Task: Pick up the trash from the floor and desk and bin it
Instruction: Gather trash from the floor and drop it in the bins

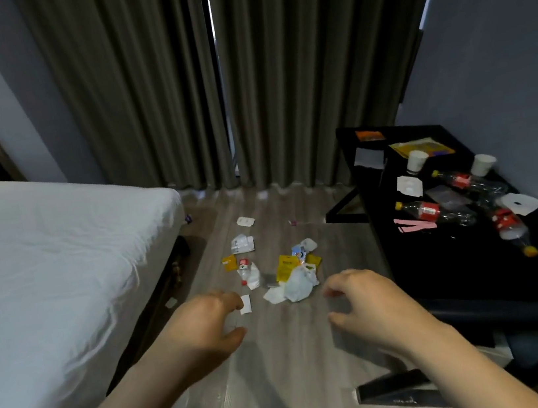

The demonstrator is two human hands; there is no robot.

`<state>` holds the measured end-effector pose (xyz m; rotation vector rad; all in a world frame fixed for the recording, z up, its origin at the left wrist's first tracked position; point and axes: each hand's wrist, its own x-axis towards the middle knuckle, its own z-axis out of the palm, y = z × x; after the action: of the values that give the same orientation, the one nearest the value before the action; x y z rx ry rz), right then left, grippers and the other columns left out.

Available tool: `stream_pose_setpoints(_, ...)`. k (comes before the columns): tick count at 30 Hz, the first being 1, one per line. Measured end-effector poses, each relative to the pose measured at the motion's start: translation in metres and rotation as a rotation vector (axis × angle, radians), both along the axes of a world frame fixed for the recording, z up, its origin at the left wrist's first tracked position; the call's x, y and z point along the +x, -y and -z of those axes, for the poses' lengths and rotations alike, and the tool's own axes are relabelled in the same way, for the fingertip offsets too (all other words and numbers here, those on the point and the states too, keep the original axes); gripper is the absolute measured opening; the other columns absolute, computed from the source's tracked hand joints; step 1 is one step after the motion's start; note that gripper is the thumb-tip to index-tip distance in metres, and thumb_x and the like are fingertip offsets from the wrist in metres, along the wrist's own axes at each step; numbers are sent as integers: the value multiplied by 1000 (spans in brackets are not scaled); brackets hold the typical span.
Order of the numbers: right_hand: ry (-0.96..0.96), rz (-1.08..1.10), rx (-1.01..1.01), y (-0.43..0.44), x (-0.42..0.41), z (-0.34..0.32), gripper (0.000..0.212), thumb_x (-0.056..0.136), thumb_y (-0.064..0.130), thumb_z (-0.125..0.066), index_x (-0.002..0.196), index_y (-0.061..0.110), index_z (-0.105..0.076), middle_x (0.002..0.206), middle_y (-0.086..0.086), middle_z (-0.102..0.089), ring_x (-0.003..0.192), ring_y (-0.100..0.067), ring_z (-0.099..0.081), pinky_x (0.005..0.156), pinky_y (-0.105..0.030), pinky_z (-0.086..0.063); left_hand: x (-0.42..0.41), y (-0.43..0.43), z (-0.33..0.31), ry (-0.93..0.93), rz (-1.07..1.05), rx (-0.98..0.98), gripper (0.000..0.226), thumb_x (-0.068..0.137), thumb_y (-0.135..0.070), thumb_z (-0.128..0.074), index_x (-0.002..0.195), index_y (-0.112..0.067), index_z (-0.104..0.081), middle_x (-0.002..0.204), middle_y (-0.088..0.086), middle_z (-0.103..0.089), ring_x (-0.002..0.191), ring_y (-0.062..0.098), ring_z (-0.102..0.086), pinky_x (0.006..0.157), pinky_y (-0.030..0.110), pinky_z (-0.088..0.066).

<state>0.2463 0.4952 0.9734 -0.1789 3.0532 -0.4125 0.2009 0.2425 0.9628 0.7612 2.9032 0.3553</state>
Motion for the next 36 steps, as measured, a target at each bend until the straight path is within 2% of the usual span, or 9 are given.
stream_pose_setpoints(3,45,20,-11,-12,-34,11,32,79,36,-61,110,30,-61,109,9,-61,104,-11,-58,85,-26,-47,-35,-7,10,0,8,3,38,86,-46,-59,122,-35,-55,120,-16,-56,107,3,-54,87,14,-39)
stream_pose_setpoints(6,74,52,1,-22,-72,20,28,78,35,-62,105,29,-63,105,8,-61,100,-13,-59,82,-28,-48,-78,-13,14,-7,56,17,31,85,-44,-61,114,-33,-60,111,-12,-61,98,7,-59,82,17,-45)
stream_pose_setpoints(8,86,72,-4,-25,-101,27,27,78,35,-63,105,29,-63,104,8,-60,99,-13,-59,81,-27,-48,-110,-18,15,3,62,18,26,85,-41,-60,109,-32,-62,109,-12,-60,98,8,-59,83,21,-46)
stream_pose_setpoints(11,103,99,8,-25,-146,36,30,79,36,-63,109,31,-62,107,12,-59,99,-9,-58,78,-22,-44,-164,-21,22,17,80,23,20,85,-37,-58,104,-30,-63,107,-14,-59,102,8,-59,82,17,-44)
stream_pose_setpoints(14,115,136,12,-22,-194,43,31,78,37,-64,109,30,-62,108,12,-60,100,-9,-58,78,-21,-44,-220,-17,27,38,81,6,29,87,-39,-57,114,-31,-60,120,-13,-58,108,8,-57,88,17,-43)
stream_pose_setpoints(19,166,191,9,-15,-263,56,38,79,39,-63,116,32,-59,113,11,-59,105,-7,-56,73,-15,-35,-304,-12,39,123,111,-17,35,87,-40,-56,121,-30,-57,123,-8,-58,108,13,-58,89,24,-46)
stream_pose_setpoints(23,207,238,-6,-17,-308,68,38,80,38,-63,117,29,-59,116,7,-59,107,-11,-57,82,-21,-43,-357,-18,54,157,134,-34,36,87,-39,-57,121,-28,-57,122,-6,-59,109,13,-57,91,23,-43)
stream_pose_setpoints(30,292,263,-18,-43,-377,92,39,79,38,-65,116,28,-58,119,5,-58,110,-14,-56,89,-26,-45,-431,-47,77,209,161,-55,39,87,-41,-58,124,-29,-57,125,-7,-58,112,10,-56,95,21,-44)
stream_pose_setpoints(36,352,243,-67,-92,-449,116,45,79,34,-66,122,26,-57,124,3,-57,112,-13,-55,88,-20,-41,-493,-88,100,247,120,-76,42,88,-42,-59,127,-31,-52,130,-11,-55,115,7,-54,98,21,-44)
